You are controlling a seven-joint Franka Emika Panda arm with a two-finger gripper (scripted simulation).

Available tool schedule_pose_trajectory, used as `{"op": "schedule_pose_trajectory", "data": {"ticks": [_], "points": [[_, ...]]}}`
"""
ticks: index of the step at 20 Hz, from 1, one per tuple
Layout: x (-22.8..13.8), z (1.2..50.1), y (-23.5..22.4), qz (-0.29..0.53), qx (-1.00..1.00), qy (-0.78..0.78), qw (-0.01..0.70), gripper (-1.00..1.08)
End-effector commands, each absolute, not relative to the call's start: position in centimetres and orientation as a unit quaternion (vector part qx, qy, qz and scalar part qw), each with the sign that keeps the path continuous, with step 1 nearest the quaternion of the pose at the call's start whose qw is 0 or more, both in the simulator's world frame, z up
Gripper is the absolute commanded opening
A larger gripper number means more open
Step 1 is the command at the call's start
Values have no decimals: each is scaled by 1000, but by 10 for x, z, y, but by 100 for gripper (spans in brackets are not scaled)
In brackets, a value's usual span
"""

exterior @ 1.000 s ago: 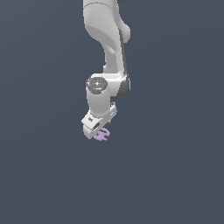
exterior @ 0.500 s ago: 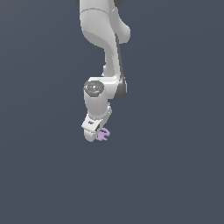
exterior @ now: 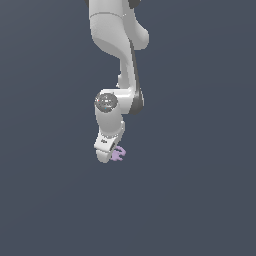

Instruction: Pick up the object and move it to a goal position.

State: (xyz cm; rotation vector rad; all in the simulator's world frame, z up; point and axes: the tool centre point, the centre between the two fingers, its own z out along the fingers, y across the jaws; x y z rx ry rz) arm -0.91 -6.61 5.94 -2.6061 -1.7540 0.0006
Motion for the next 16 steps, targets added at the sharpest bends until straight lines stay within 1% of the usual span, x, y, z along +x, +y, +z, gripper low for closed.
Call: {"op": "schedule_pose_trajectory", "data": {"ticks": [1,6,16], "points": [[-9,59,-66,0,-830,-558,0,100],[-9,51,-66,0,-829,-559,0,100],[-10,11,-66,0,-828,-560,0,100]]}}
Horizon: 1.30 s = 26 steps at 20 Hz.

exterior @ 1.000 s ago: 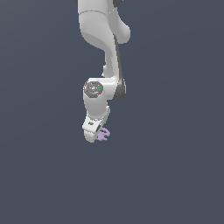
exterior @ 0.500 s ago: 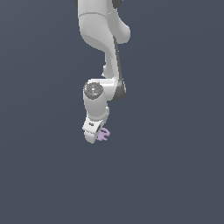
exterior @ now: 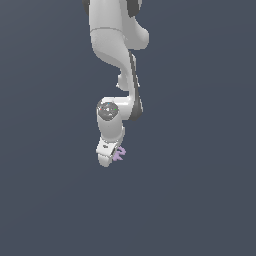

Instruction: Pick up the object and move it to a goal position.

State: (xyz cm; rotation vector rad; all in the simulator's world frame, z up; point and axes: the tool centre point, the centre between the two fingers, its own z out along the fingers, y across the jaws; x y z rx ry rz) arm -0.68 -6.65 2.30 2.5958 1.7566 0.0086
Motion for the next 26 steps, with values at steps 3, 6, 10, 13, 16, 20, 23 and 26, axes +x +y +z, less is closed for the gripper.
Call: {"op": "schedule_pose_trajectory", "data": {"ticks": [3,6,10,13,16,20,23,26], "points": [[-9,9,-66,0,828,560,0,100],[-9,9,-66,0,828,560,0,-100],[-9,9,-66,0,828,560,0,-100],[-9,9,-66,0,828,560,0,-100],[-4,22,-67,5,828,561,7,-100],[-10,22,-70,5,828,561,6,-100],[-19,21,-75,5,828,561,6,-100],[-32,21,-82,4,828,561,5,-100]]}}
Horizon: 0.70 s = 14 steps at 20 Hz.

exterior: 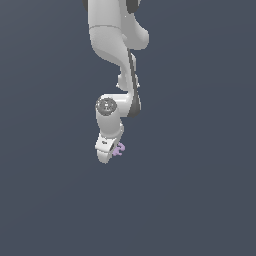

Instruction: Pick up the object and move it to a goal position.

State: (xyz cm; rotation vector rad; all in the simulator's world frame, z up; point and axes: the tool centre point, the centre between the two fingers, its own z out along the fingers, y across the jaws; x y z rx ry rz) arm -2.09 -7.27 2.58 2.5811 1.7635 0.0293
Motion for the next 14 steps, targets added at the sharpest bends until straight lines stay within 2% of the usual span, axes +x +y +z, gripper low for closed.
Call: {"op": "schedule_pose_trajectory", "data": {"ticks": [1,14], "points": [[-37,21,-85,4,828,561,5,-100],[-119,17,-132,1,828,560,1,-100]]}}
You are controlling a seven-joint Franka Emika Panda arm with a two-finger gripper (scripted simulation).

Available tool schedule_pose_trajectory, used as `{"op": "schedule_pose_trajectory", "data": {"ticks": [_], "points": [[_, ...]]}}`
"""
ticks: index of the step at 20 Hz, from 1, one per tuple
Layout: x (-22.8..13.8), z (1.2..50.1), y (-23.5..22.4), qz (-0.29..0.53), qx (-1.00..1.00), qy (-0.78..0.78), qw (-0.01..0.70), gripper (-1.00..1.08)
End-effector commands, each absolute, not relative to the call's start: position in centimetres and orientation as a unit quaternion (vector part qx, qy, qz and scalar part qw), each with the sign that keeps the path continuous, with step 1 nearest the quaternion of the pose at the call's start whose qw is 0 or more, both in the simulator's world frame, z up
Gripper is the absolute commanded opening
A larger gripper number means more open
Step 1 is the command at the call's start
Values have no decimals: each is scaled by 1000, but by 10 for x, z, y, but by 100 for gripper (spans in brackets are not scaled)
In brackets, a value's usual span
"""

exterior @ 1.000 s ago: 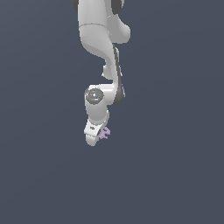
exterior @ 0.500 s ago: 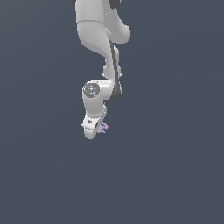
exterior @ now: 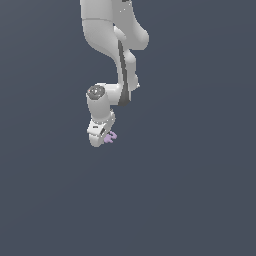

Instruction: Pick up the object and move it to a goal position.

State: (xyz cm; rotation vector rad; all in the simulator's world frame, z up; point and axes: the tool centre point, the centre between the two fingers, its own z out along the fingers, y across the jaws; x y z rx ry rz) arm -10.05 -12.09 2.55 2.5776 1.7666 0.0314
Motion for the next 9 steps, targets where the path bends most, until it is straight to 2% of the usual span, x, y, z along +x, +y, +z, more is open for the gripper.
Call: {"op": "schedule_pose_trajectory", "data": {"ticks": [1,9], "points": [[-123,17,-134,1,828,560,1,-100],[-140,16,-146,0,828,560,0,-100]]}}
